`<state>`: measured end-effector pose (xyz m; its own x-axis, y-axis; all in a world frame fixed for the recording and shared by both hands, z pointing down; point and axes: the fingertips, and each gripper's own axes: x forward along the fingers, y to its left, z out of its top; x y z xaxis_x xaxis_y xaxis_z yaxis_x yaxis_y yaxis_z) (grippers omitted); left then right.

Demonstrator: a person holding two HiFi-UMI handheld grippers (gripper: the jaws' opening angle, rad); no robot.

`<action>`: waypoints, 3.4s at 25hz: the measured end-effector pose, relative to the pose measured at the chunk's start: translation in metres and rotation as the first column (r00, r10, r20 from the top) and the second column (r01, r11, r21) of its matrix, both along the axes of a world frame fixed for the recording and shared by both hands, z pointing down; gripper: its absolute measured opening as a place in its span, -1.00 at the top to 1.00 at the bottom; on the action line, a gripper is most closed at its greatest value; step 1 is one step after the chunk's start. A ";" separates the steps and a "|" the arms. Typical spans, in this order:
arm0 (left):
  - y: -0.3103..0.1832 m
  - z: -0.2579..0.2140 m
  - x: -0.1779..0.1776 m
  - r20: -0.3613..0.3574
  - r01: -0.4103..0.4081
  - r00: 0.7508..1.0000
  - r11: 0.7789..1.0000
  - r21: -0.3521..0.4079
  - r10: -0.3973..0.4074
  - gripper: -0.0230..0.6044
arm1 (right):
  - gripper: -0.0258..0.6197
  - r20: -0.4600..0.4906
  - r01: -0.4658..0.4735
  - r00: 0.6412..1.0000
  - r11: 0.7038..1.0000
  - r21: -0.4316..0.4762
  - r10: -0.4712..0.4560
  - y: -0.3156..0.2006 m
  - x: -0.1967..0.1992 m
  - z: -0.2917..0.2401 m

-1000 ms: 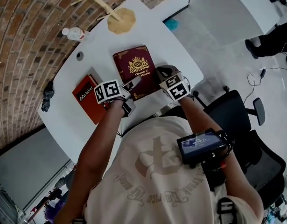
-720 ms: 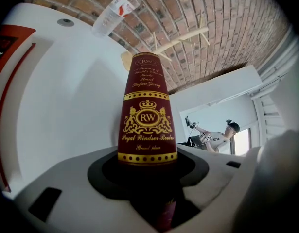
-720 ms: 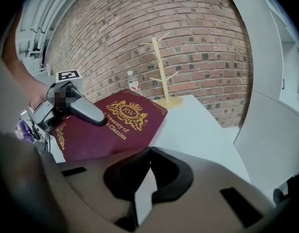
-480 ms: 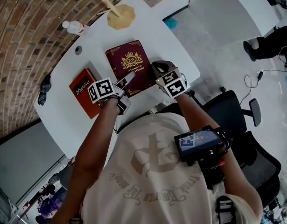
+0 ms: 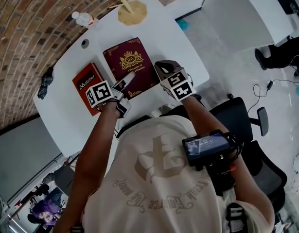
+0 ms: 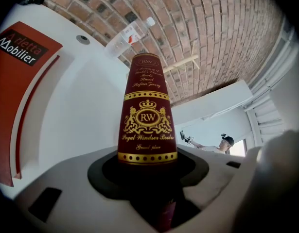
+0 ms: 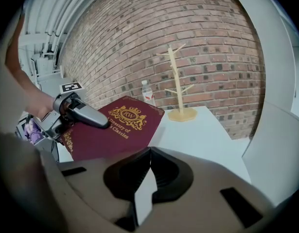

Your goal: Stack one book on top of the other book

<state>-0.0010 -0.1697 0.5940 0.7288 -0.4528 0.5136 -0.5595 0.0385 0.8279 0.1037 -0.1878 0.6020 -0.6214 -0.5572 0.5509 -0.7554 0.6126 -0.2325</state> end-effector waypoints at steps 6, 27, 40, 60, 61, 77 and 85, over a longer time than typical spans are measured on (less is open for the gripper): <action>0.007 -0.012 -0.015 -0.007 0.031 0.999 0.999 0.035 -0.031 0.17 | 0.85 0.040 0.011 0.999 1.000 0.000 -0.011 0.005 -0.007 -0.013; 0.033 -0.045 -0.132 -0.116 0.128 0.987 0.979 0.156 -0.111 0.17 | 0.85 0.107 0.079 0.990 0.995 0.067 -0.086 0.017 -0.114 -0.059; 0.052 -0.043 -0.201 -0.121 0.248 0.964 0.963 0.109 -0.235 0.17 | 0.85 0.088 0.154 0.983 0.984 0.090 -0.162 0.018 -0.171 -0.072; 0.076 -0.009 -0.270 -0.123 0.232 0.966 0.972 0.037 -0.226 0.17 | 0.85 0.062 0.223 0.972 0.974 0.042 -0.225 0.040 -0.223 -0.060; 0.076 -0.007 -0.271 -0.125 0.220 0.969 0.975 0.034 -0.214 0.17 | 0.85 0.061 0.224 0.972 0.974 0.038 -0.226 0.042 -0.224 -0.060; 0.058 0.021 -0.257 -0.111 0.112 0.988 0.994 0.001 -0.111 0.17 | 0.85 0.084 0.197 0.977 0.980 -0.014 -0.195 0.055 -0.226 -0.048; 0.055 0.027 -0.260 -0.114 0.123 0.986 0.992 -0.026 -0.125 0.17 | 0.85 0.091 0.199 0.977 0.979 -0.042 -0.195 0.063 -0.232 -0.041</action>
